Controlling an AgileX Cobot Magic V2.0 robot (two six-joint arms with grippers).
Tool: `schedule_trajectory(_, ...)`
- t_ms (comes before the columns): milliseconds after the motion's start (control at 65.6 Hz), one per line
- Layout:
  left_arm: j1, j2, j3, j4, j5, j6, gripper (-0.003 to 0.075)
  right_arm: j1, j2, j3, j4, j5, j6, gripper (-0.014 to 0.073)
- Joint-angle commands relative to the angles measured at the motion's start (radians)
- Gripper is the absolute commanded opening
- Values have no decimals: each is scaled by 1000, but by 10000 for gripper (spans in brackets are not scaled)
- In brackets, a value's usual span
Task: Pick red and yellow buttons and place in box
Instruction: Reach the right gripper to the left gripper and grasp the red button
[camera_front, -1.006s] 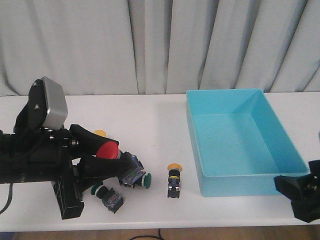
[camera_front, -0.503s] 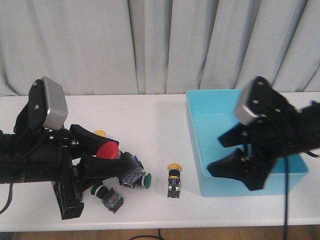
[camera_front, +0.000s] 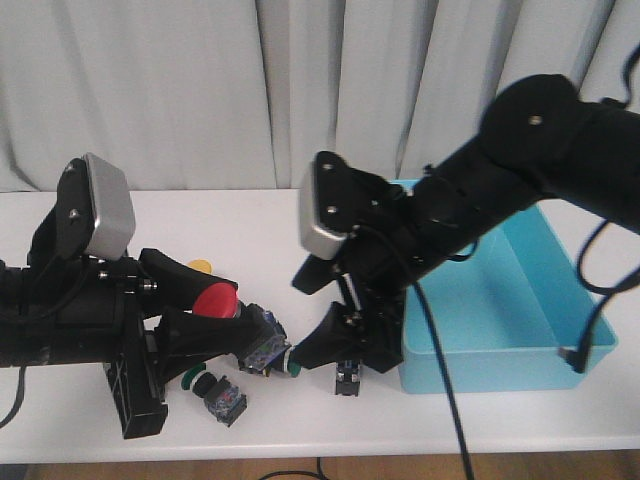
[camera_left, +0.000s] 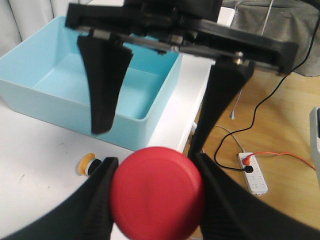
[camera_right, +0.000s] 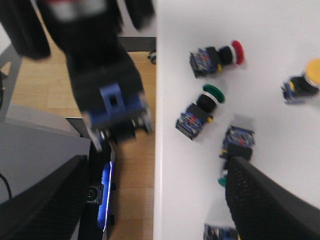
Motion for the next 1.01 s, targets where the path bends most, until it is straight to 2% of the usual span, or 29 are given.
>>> schedule_trajectory(0,-4,-15,-29,-70,6,1,167,28,-3,-75,38,27,-12,561)
schedule_trajectory(213,-4,-15,-29,-70,6,1,167,90,33,-111,43,82,-15,561)
schedule_trajectory(473,-4,-15,-29,-70,6,1,167,87,34,-111,77,94,-8,531)
schedule_trajectory(671,-4,-15,-29,-70,6,1,167,87,34,-111,109,95,-12,435)
schedule_trajectory(991,-4,-15,-29,-70,6,1,167,87,34,-111,106,94,-12,220)
